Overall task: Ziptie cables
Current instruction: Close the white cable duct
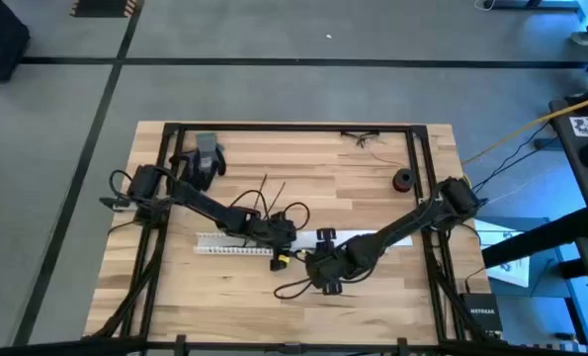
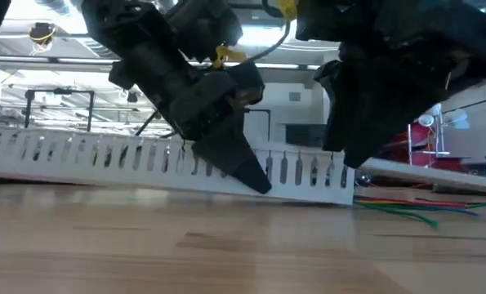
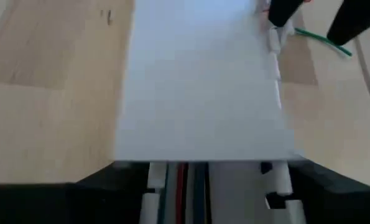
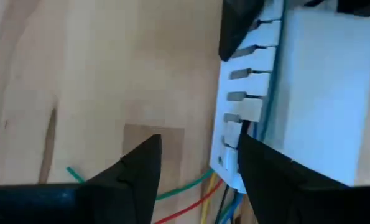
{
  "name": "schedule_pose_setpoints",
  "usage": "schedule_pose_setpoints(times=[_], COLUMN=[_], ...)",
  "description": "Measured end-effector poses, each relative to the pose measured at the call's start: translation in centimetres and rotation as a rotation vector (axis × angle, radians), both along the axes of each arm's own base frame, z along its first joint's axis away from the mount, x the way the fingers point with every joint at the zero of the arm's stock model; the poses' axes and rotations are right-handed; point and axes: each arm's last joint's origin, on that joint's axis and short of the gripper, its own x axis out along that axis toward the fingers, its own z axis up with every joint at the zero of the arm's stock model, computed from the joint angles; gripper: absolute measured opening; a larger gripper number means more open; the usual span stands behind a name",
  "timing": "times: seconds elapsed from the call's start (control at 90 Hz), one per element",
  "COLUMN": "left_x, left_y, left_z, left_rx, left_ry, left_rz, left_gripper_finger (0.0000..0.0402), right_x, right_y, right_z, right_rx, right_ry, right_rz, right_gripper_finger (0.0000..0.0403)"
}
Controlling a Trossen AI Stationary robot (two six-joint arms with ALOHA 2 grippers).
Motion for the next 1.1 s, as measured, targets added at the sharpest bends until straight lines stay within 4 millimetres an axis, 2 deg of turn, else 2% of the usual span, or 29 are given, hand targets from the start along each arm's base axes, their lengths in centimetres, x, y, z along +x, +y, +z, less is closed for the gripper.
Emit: schedule_pose_setpoints(times=[0.122, 0.444, 0.689, 0.789, 0.944, 1.1], left_x=[0.0, -0.1, -0.3, -0.3, -0.4, -0.4], left_y=[-0.1, -0.2, -0.2, -0.3, -0.4, -0.5], left_z=[0.0, 0.0, -0.2, -0.2, -0.3, -0.3], left_rx=[0.009, 0.028, 0.033, 0.035, 0.034, 0.037], left_ry=[-0.001, 0.006, 0.037, 0.038, 0.04, 0.043], left_rz=[-0.012, -0.034, -0.05, -0.056, -0.058, -0.064], left_gripper_finger=[0.0235, 0.0235, 0.0235, 0.0235, 0.0235, 0.0235], right_x=[0.0, -0.5, -1.3, -1.8, -2.8, -3.3], right_y=[0.0, -0.5, -1.4, -2.5, -6.0, -10.1], right_z=[0.1, 2.4, 2.8, 3.1, 4.3, 2.7], right_rx=[-0.009, -0.131, -0.165, -0.153, -0.072, 0.1], right_ry=[0.004, 0.072, 0.113, 0.112, 0.049, -0.041], right_rz=[-0.007, -0.031, -0.063, -0.078, -0.111, -0.14], right_gripper_finger=[0.0197, 0.0198, 0.0198, 0.0198, 0.0198, 0.0198])
